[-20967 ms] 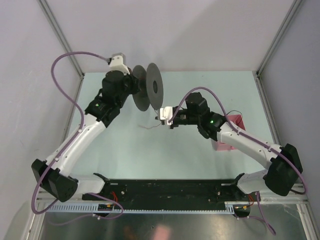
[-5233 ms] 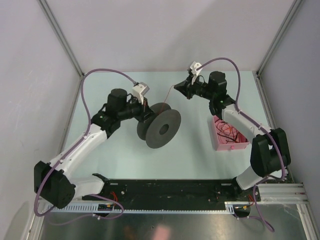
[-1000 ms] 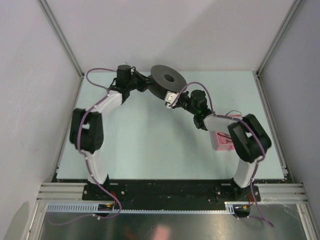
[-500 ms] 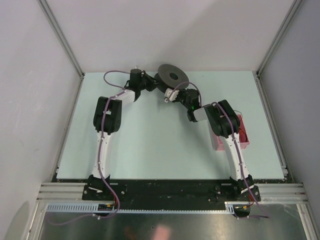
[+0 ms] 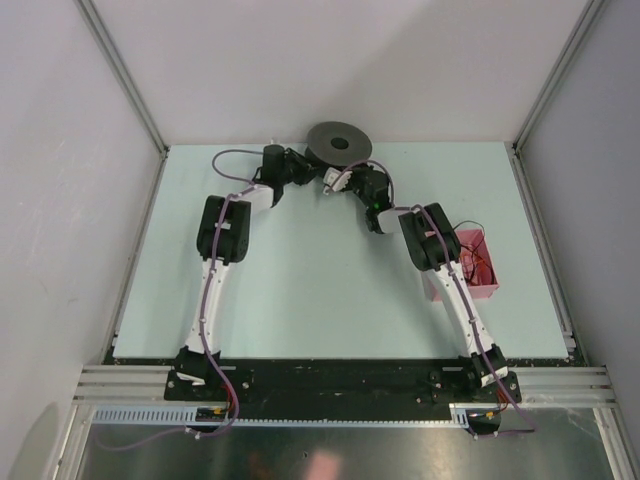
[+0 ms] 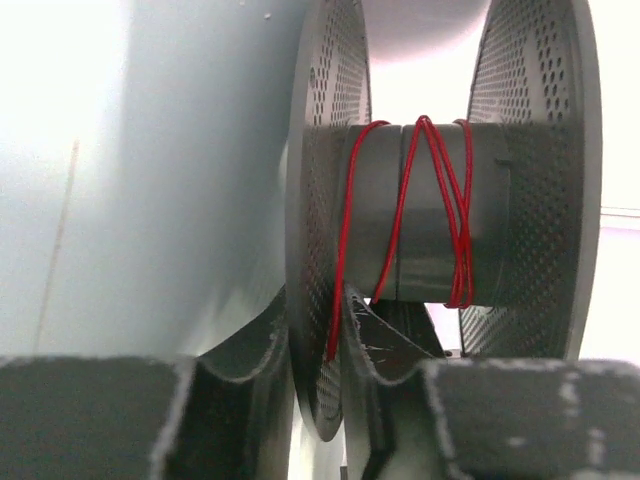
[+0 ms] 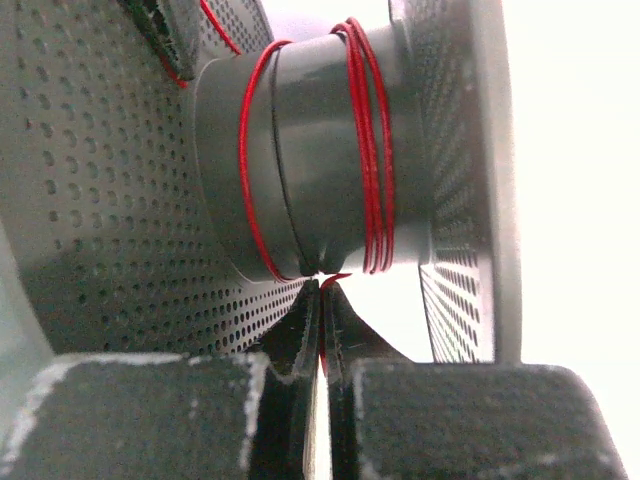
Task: Wrap the cables
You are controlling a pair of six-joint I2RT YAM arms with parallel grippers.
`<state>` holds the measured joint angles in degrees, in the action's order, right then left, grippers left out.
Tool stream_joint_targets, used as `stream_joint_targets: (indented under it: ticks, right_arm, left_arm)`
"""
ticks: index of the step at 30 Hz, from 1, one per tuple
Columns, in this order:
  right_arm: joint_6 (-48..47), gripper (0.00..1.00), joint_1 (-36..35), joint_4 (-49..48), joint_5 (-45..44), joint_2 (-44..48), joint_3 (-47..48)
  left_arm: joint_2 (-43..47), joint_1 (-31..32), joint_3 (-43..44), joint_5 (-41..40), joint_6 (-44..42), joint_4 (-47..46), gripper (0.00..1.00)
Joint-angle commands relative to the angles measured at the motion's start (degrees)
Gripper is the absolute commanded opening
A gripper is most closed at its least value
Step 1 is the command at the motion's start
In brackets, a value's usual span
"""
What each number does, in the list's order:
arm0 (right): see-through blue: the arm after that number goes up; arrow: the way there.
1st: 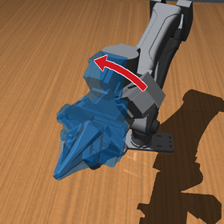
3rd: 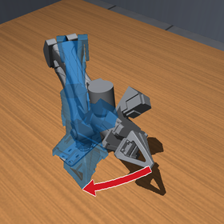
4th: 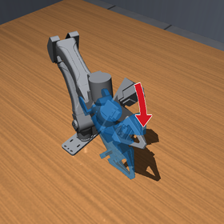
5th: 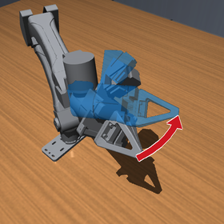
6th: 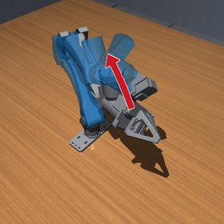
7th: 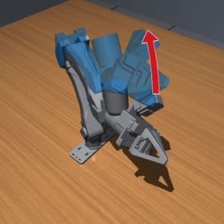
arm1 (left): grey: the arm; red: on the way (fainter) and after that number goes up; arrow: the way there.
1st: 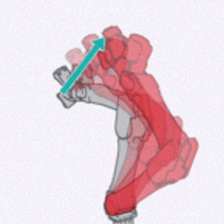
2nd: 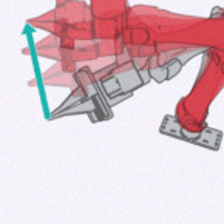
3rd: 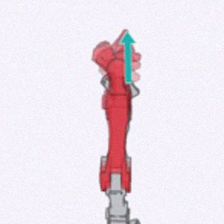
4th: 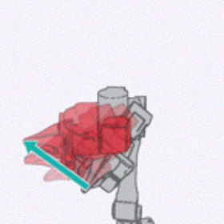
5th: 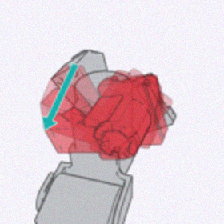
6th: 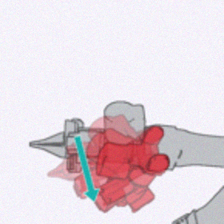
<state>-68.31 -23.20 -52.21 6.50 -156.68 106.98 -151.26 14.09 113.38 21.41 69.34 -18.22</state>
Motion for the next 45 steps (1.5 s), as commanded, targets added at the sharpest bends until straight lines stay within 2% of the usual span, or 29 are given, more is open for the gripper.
stream_joint_targets:
  ticks: [1, 4, 9, 15, 22, 27, 35, 39, 45]
  right_arm:
    - [-2.6, 0.00, -1.0, -2.7, 0.2, -1.8, 4.3]
    - [-3.1, 0.00, -1.5, -2.6, 0.3, -2.4, 4.4]
    - [-3.0, 0.00, -1.8, -2.3, -0.5, -4.8, 7.4]
    - [-4.9, 0.00, -1.8, -3.3, -0.9, -7.1, 9.1]
    - [-5.8, 0.00, -1.6, -9.5, -1.2, -5.1, 3.0]
    - [-6.1, 0.06, -1.7, -14.8, -1.3, -2.7, -3.5]
    - [-6.2, 0.20, -2.2, -20.7, -1.8, 3.2, -13.9]
    - [-6.1, 0.31, -1.7, -22.9, -1.9, 6.5, -20.0]
    - [-5.1, 0.40, -1.0, -25.6, -3.3, 12.9, -27.5]
  left_arm:
    - [-0.4, -0.5, 0.3, 2.3, 0.0, 0.0, 0.31]
    - [1.7, -1.7, -2.5, 4.5, 0.4, -1.1, 0.41]
    - [6.6, -4.2, -7.7, 6.4, -0.9, -1.8, 0.47]
    - [13.6, -6.0, -17.2, 8.3, -2.0, -1.9, 0.64]
    - [20.0, -6.8, -26.6, 7.6, -2.9, -2.1, 0.68]
    - [22.4, -7.4, -28.8, 6.9, -3.6, -2.1, 0.72]
    - [27.9, -8.1, -30.5, 3.3, -5.2, -2.0, 0.91]
    - [30.8, -8.3, -32.8, 2.4, -6.2, -1.8, 0.98]
    - [36.4, -8.6, -37.2, 1.1, -8.6, -1.7, 0.99]
